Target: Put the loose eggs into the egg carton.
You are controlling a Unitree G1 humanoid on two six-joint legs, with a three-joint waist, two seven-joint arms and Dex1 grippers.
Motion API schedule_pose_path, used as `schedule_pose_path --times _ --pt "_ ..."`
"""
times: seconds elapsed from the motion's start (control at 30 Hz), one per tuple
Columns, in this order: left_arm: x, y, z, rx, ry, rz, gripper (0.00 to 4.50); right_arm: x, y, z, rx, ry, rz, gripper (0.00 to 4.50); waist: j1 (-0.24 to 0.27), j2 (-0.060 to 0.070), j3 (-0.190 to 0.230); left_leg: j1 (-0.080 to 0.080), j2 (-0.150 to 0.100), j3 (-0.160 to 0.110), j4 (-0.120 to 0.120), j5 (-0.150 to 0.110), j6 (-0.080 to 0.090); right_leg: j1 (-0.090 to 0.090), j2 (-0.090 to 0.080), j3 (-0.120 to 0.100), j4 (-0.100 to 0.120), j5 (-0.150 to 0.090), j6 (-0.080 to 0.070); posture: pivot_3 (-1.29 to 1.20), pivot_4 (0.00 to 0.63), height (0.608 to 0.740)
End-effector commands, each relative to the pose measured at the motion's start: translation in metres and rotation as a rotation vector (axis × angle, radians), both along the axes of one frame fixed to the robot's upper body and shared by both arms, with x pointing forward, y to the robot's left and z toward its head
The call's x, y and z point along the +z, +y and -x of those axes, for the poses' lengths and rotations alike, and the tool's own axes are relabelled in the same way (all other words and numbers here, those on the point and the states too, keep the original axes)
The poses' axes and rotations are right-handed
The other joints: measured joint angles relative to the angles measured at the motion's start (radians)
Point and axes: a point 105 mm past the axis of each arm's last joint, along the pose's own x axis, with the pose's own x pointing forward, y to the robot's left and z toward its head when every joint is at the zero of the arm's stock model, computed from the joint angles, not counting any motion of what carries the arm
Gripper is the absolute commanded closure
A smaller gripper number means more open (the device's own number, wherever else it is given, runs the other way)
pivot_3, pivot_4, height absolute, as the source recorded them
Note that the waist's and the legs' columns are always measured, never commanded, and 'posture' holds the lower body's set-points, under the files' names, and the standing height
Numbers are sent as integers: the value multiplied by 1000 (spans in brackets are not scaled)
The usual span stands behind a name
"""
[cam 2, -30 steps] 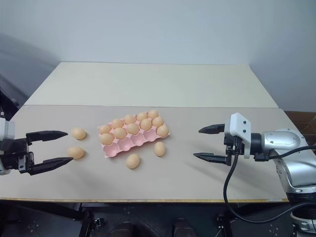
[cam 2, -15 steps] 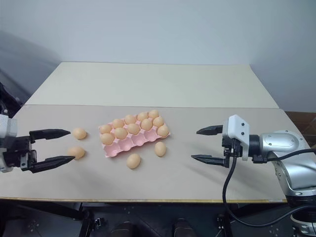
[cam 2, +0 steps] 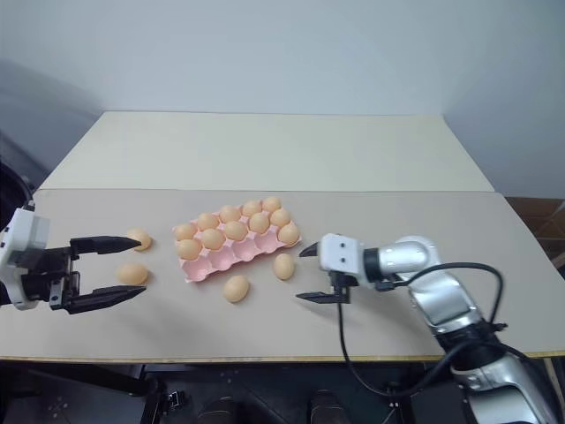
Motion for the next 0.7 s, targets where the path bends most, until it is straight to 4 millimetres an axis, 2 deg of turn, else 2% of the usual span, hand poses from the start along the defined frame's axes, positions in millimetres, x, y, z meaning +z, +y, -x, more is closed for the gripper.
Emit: schedule_pose_path --times 0.03,0.17,0.3,0.4,0.53,0.7 --pt "8 -2 1 -23 -42 -1 52 5 10 -14 -27 -69 1 0 0 0 0 0 0 0 0 0 0 0 0 0 0 0 0 0 150 740" --pt "8 -2 1 -24 -40 -6 52 -2 16 -25 -64 -71 5 0 3 0 0 0 0 0 0 0 0 0 0 0 0 0 0 0 150 740" --pt "8 -2 3 -21 -38 -11 52 -7 21 -25 -53 -33 0 0 4 0 0 0 0 0 0 0 0 0 0 0 0 0 0 0 150 740" --pt "7 -1 4 -15 -37 -14 0 -11 23 -24 -53 -25 -2 603 4 0 0 0 0 0 0 0 0 0 0 0 0 0 0 0 150 740" --pt "7 -1 5 -11 -37 -17 0 -2 22 -25 -93 -40 -52 1843 4 0 0 0 0 0 0 0 0 0 0 0 0 0 0 0 150 740" --pt "8 -1 5 -5 -42 -20 0 28 17 -17 -76 -76 -122 1843 7 0 0 0 0 0 0 0 0 0 0 0 0 0 0 0 150 740"
